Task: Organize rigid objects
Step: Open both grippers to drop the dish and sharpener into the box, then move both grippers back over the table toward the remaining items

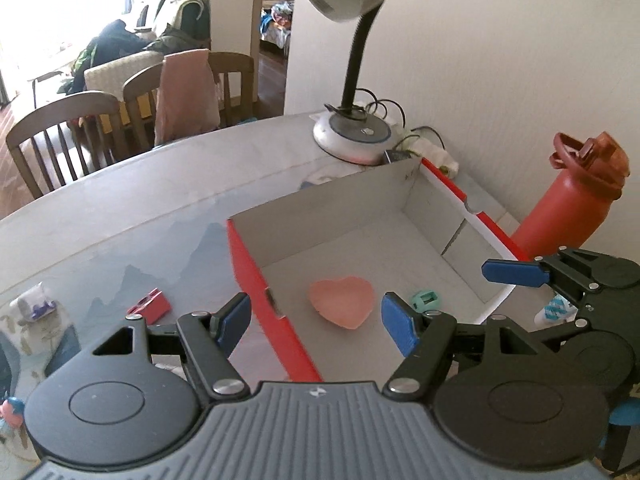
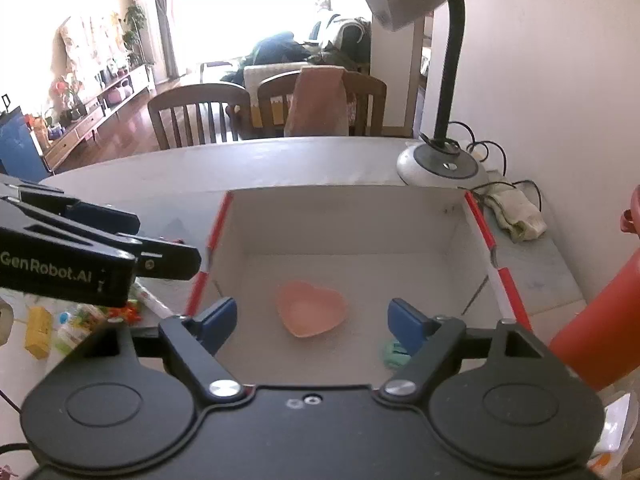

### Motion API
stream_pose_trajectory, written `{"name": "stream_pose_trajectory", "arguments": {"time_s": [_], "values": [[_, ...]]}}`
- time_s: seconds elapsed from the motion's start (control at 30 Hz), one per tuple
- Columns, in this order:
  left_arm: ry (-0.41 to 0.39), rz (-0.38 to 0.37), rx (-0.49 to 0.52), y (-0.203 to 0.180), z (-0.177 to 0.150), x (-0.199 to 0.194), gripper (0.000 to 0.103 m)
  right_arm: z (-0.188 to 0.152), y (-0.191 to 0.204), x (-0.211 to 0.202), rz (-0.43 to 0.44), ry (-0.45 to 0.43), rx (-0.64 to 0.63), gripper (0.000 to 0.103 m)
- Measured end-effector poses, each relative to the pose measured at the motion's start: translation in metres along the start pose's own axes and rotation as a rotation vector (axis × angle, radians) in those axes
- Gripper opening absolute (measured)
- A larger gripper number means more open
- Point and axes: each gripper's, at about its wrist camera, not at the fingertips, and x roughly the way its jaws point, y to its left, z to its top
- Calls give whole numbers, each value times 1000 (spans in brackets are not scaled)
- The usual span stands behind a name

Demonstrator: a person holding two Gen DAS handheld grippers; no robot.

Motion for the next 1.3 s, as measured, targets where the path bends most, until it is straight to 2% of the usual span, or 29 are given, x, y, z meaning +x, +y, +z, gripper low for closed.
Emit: {"name": "stream_pose_trajectory", "arguments": {"time_s": [0.2, 0.5, 0.57, 0.93, 1.0, 1.07, 1.3], "values": [[-34, -12, -40, 26, -16, -29, 76, -3, 29, -12, 23, -39, 5, 84], [-105, 10, -54, 63, -44, -71, 79, -7, 74, -22, 75, -82, 31, 86], [-121, 16, -55, 70, -50, -79, 82, -8, 84, -21, 84, -87, 24, 86], [-172, 9, -104, 130, -92, -118, 85, -15, 146, -16, 134, -97, -1, 88], [-182, 16, -116, 144, -99, -123, 88, -16, 156, -13, 146, -99, -1, 88], [-188, 27, -123, 159, -106, -127, 101, -19, 166, -12, 153, -102, -1, 88], [-195, 55, -151, 206, -124, -130, 103, -27, 208, -2, 164, -86, -25, 88]]}}
